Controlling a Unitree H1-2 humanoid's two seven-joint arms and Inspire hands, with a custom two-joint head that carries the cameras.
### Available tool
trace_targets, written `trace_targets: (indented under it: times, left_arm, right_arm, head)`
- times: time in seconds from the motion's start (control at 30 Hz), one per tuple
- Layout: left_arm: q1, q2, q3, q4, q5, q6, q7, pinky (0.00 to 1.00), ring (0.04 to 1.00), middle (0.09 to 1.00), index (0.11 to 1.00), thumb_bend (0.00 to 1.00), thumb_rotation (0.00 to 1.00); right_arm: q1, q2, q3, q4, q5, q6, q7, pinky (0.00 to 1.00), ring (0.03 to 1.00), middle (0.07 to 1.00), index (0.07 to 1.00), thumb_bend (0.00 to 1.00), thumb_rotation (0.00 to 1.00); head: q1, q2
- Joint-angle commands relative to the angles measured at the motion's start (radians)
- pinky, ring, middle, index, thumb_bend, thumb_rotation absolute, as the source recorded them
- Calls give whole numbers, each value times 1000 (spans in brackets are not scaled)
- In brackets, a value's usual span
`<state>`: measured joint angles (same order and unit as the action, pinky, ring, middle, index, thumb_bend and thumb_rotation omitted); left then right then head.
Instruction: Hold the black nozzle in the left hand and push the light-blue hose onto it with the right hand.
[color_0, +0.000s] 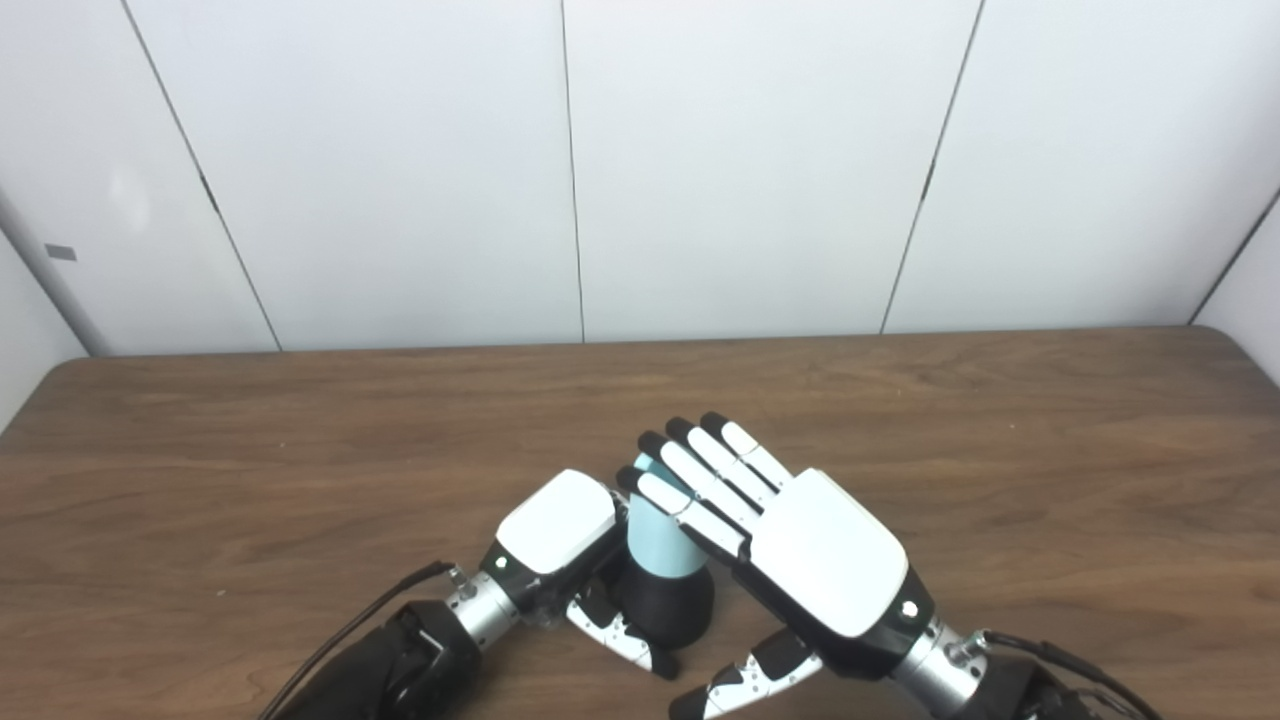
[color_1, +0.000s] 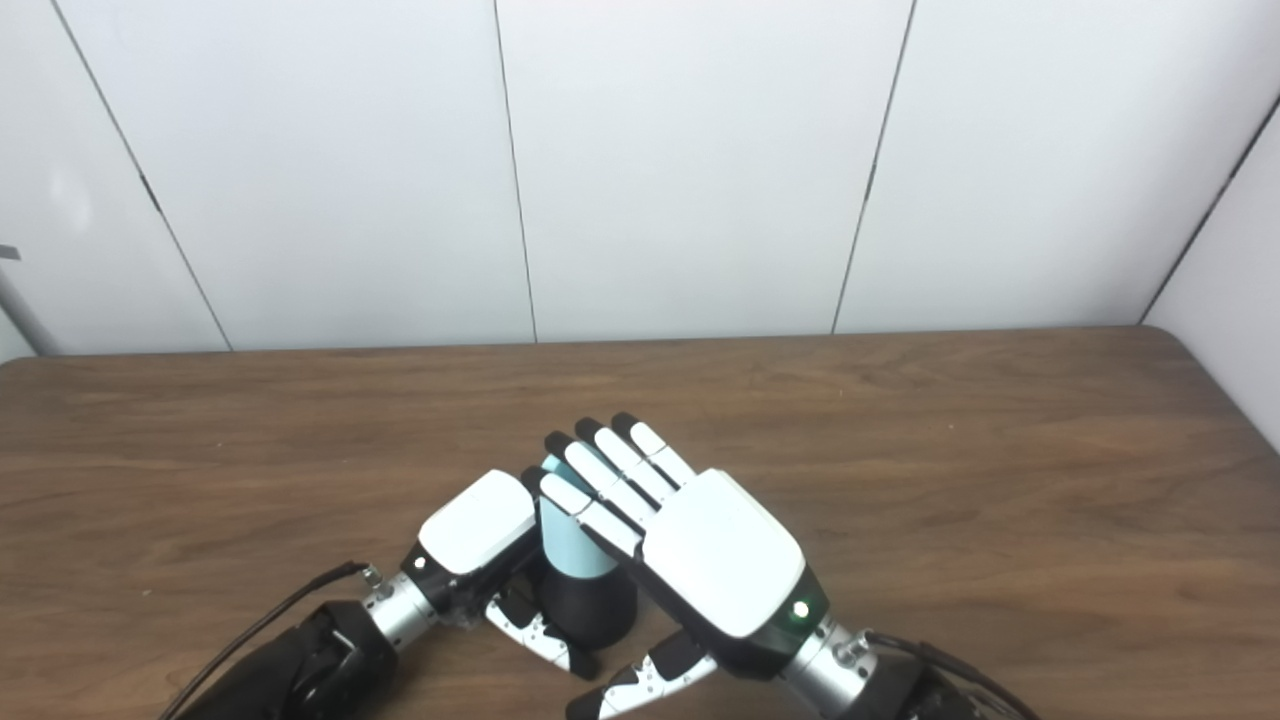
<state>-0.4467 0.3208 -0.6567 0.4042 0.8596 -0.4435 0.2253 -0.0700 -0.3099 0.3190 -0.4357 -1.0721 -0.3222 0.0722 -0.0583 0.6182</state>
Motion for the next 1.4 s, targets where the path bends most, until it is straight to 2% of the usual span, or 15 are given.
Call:
trace_targets:
  times: [0.0, 0.13, 0.33, 0.8, 1.07, 1.37]
  left_arm:
    - [157, -14, -86, 102, 39, 5, -83, 122, 162, 238, 483, 516, 40]
    - [155, -14, -87, 107, 40, 0, -78, 122, 160, 235, 483, 516, 40]
    - [155, -13, -87, 106, 36, -4, -80, 120, 158, 234, 483, 516, 40]
    - [158, -14, -85, 100, 33, 4, -89, 120, 156, 232, 483, 517, 40]
    - [159, -12, -86, 92, 38, 7, -89, 122, 160, 236, 483, 516, 40]
    - [160, -9, -86, 87, 35, 9, -97, 128, 170, 247, 483, 516, 41]
  right_arm:
    - [14, -41, 34, 48, 28, -27, 79, 942, 957, 949, 911, 757, 764]
    - [6, -51, 45, 47, 82, -16, 94, 849, 904, 905, 870, 801, 741]
    - [0, -59, 53, 37, 115, 6, 120, 813, 892, 897, 854, 819, 732]
    - [-1, -62, 58, 43, 105, 3, 111, 822, 905, 908, 862, 815, 734]
    - [4, -66, 61, 43, 57, -1, 99, 870, 933, 929, 885, 804, 748]
    - [12, -68, 61, 44, 48, 1, 94, 883, 938, 935, 889, 798, 739]
  head:
    - [-1, 0]
    - [-1, 0]
    - [-1, 1]
    - [-1, 3]
    - [-1, 4]
    - [-1, 6]
